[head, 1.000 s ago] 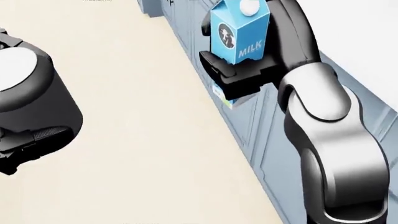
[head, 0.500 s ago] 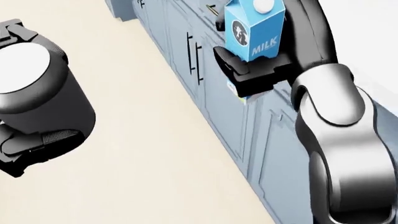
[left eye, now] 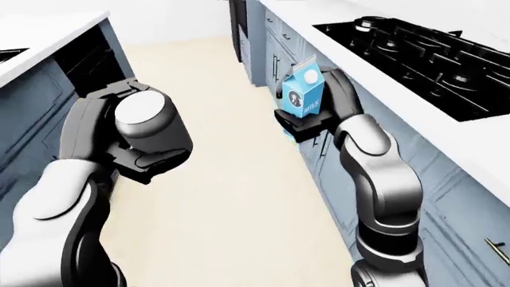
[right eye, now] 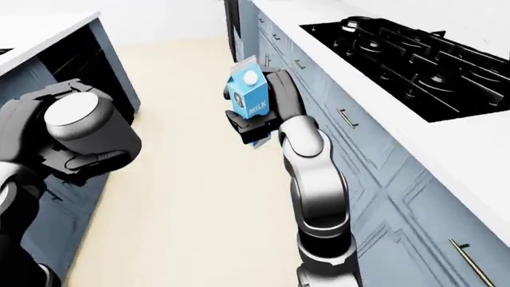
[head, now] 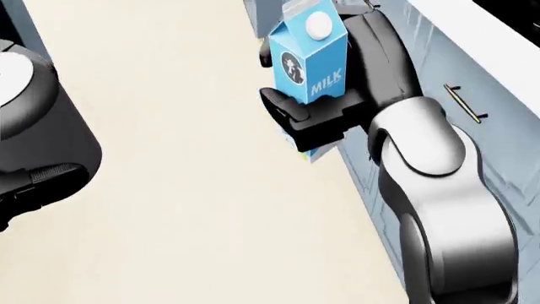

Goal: Move the drinks to the dining counter.

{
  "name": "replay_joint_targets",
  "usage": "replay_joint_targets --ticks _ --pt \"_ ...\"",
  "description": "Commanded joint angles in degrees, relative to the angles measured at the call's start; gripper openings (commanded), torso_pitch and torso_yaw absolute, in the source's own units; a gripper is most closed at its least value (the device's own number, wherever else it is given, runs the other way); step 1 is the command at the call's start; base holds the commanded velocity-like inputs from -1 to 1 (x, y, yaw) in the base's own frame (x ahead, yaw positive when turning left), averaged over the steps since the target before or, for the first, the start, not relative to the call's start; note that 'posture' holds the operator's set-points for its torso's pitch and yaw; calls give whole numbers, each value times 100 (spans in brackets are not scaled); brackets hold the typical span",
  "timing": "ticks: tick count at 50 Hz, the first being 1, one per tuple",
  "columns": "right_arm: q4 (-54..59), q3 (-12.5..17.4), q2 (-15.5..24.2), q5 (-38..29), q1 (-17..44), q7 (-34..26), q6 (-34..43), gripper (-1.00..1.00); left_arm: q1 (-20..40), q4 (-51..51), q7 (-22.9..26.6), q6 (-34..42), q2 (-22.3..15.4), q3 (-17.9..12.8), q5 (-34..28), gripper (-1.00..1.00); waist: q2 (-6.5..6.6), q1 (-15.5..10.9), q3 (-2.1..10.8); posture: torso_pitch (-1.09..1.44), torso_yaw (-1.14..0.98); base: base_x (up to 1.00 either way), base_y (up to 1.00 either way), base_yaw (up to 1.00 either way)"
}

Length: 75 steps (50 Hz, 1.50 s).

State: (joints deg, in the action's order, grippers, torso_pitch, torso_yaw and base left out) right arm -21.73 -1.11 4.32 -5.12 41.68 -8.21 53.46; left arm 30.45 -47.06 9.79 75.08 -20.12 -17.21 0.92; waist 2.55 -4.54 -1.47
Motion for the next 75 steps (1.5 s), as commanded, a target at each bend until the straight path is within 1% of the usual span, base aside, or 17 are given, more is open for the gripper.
replay_joint_targets --ticks 1,6,8,10,17,20,21,23,26,32,34,36,43,49,59,62,75 --pt "-352 175 56 -107 246 99 -281 -100 206 -252 60 -288 -39 25 135 -100 24 75 151 0 0 0 0 100" --pt "-377 160 45 -120 219 67 -290 -100 178 -255 52 -308 -38 20 156 -100 -463 254 41 0 0 0 0 100" --pt "-388 153 42 -129 212 58 -286 -100 168 -247 49 -324 -35 12 163 -100 -815 285 241 0 0 0 0 100" --pt "-374 152 34 -137 200 55 -309 -100 141 -252 41 -343 -26 22 167 -100 -661 373 44 0 0 0 0 100" --pt "-358 145 25 -149 165 15 -369 -100 139 -251 24 -346 -23 19 183 -100 -216 378 44 0 0 0 0 100" --pt "-385 142 20 -157 167 5 -345 -100 154 -264 21 -322 -29 20 191 -100 162 380 54 0 0 0 0 100" --pt "-394 143 19 -159 169 0 -340 -100 163 -277 22 -303 -36 18 195 -100 366 370 244 0 0 0 0 100" --pt "-399 144 21 -164 161 -10 -345 -100 167 -275 33 -306 -50 -1 204 -100 297 338 -10 0 0 0 0 100" --pt "-425 143 20 -165 141 -28 -348 -100 172 -302 29 -274 -57 -7 213 -100 84 221 107 0 0 0 0 100" --pt "-485 137 24 -168 141 -72 -311 -99 157 -294 17 -306 -46 25 214 -100 -444 313 -29 0 0 0 0 100" --pt "-507 134 26 -171 141 -85 -293 -99 162 -301 19 -293 -50 22 216 -100 -741 321 151 0 0 0 0 100" --pt "-512 137 26 -171 141 -97 -297 -99 156 -299 21 -297 -52 15 215 -100 -641 359 -3 0 0 0 0 100" --pt "-530 113 11 -186 111 -140 -337 -99 157 -307 18 -292 -46 15 220 -100 -272 371 32 0 0 0 0 100" --pt "-535 84 -20 -206 70 -177 -387 -100 97 -285 21 -363 -29 -5 226 -100 443 376 134 0 0 0 0 100" --pt "-560 50 -65 -250 16 -244 -413 -99 57 -288 19 -393 -29 -22 249 -100 -288 291 -19 0 0 0 0 100" --pt "-575 43 -70 -262 5 -256 -411 -100 45 -298 15 -390 -27 -23 251 -100 -786 320 53 0 0 0 0 100" --pt "-624 22 -93 -300 -14 -306 -394 -99 43 -267 13 -426 -28 -12 249 -100 108 414 17 0 0 0 0 100"
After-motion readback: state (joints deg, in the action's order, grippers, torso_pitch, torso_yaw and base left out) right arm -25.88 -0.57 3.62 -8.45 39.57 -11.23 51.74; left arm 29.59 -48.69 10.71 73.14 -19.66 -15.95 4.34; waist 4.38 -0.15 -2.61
